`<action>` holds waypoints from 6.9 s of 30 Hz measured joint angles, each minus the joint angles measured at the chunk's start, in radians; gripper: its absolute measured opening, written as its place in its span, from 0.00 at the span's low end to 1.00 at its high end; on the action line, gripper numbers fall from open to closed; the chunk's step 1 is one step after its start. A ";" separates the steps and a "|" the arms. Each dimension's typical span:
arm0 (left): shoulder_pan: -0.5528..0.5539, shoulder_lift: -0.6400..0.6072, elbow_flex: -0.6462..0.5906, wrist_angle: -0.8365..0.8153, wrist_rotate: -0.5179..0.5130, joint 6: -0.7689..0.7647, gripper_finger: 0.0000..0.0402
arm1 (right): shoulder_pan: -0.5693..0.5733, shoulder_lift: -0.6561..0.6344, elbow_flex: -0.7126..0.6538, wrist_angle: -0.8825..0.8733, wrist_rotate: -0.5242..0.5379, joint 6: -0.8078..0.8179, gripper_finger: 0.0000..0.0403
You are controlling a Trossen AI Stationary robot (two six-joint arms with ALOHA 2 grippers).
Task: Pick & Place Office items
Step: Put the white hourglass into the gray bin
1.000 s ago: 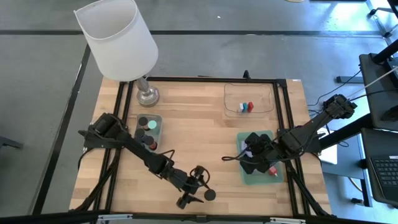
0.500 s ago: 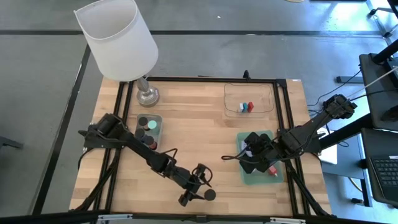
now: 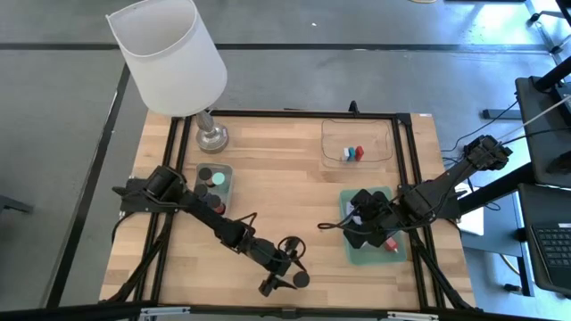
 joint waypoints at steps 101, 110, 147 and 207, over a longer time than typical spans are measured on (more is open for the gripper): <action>-0.339 -0.721 0.000 -1.124 -0.901 -1.106 0.52 | -0.183 -0.152 0.000 -0.178 0.128 -0.559 0.71; -0.380 -0.721 0.000 -1.516 -1.048 -1.348 0.52 | -0.271 -0.226 0.000 -0.230 0.148 -0.623 0.71; -0.096 -0.852 -0.111 -1.953 -1.211 -1.799 0.53 | -0.342 -0.255 -0.008 -0.221 0.191 -0.624 0.70; -0.039 -0.892 -0.111 -1.951 -1.340 -1.747 0.54 | -0.467 -1.006 -1.018 1.264 -0.217 -0.835 0.70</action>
